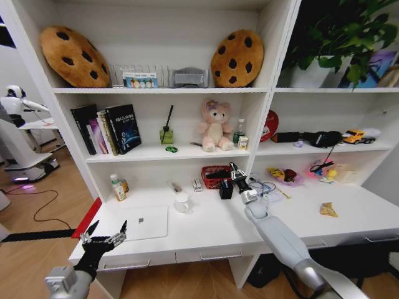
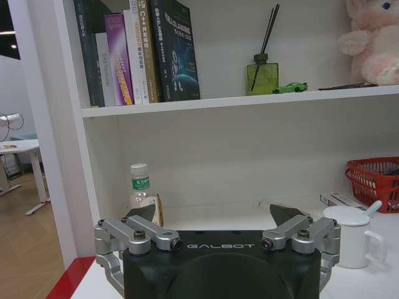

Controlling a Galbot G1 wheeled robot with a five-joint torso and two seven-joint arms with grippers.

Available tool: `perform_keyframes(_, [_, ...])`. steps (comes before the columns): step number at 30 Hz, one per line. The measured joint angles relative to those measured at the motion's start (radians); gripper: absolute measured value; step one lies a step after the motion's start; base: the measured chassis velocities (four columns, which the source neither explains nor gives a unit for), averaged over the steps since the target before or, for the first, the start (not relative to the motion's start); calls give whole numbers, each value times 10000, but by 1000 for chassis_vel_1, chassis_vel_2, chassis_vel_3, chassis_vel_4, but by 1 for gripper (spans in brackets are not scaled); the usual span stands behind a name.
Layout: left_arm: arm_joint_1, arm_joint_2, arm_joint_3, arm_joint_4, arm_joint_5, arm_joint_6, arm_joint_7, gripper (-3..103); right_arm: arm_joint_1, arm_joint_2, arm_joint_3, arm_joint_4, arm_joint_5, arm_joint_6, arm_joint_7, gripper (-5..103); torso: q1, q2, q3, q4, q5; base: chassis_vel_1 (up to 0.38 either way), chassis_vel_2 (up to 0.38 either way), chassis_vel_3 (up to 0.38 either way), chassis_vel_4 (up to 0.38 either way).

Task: Organize the objects on the table.

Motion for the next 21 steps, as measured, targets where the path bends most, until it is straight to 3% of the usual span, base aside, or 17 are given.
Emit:
perform_keyframes(2, [0, 0, 0, 0, 0, 1, -3, 100, 344, 605, -9, -907, -81, 330, -337, 11, 1, -1, 1, 1, 9, 0, 0, 0, 0])
perform_keyframes(8, [0, 0, 0, 0, 0, 1, -2, 100, 934, 1325, 18, -2280, -72, 475, -476, 11, 1, 1, 1, 0, 7, 0, 0, 0, 0])
perform_keyframes(21, [1, 0, 0, 0, 0, 0, -2, 100, 1127, 1456, 132, -3045, 172, 375, -600, 11, 0, 1, 0, -1, 7, 0, 0, 0, 0])
